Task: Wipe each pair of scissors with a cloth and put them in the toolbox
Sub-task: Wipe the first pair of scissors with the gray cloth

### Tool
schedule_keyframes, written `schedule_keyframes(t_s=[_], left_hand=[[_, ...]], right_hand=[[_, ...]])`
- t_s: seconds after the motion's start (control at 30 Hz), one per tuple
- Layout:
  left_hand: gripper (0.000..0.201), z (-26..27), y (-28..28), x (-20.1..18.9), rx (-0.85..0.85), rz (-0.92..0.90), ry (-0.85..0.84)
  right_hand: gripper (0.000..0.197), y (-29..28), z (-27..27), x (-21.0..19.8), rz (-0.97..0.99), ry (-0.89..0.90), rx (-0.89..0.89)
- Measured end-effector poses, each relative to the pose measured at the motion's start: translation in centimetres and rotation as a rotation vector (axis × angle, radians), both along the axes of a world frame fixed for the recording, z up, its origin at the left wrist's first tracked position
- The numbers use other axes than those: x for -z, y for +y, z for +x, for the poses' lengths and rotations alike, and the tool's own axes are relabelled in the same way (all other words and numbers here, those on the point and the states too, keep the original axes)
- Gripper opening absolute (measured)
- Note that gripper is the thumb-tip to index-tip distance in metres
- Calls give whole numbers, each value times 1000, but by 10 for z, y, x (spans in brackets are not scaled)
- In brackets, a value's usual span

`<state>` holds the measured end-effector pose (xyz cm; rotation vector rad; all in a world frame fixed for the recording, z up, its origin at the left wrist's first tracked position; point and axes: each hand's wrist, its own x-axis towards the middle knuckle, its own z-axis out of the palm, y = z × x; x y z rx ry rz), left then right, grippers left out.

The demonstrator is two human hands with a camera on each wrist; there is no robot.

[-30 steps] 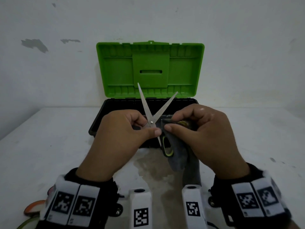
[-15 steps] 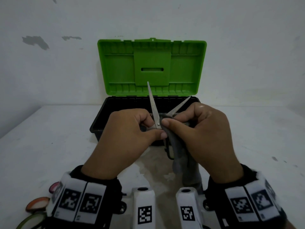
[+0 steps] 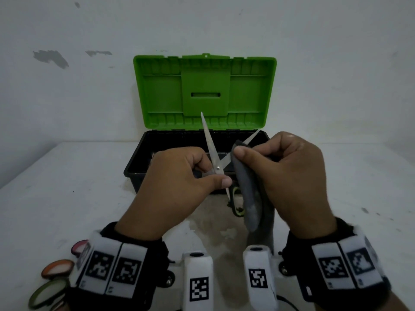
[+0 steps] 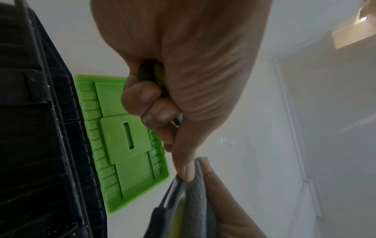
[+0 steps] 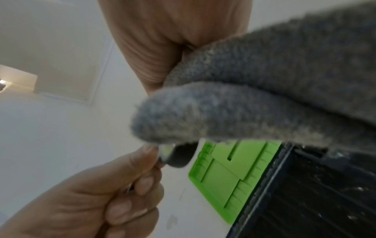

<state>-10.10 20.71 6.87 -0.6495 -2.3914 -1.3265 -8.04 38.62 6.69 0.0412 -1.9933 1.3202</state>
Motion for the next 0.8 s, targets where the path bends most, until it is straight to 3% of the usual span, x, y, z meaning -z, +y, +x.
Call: schedule_keyframes(t_s=[0.27,0.43,0.8], left_hand=[[32,20,-3,5,18,-34,-24],[31,33,-8,5,27,-37,-34],[32,57,-14,8,64,-55,-39]], right_hand=[[28,-2,21,9,-50,-39,10],[29,-10,40,7,6,-87,-73],[29,-7,60,11,-73,-89,-22]])
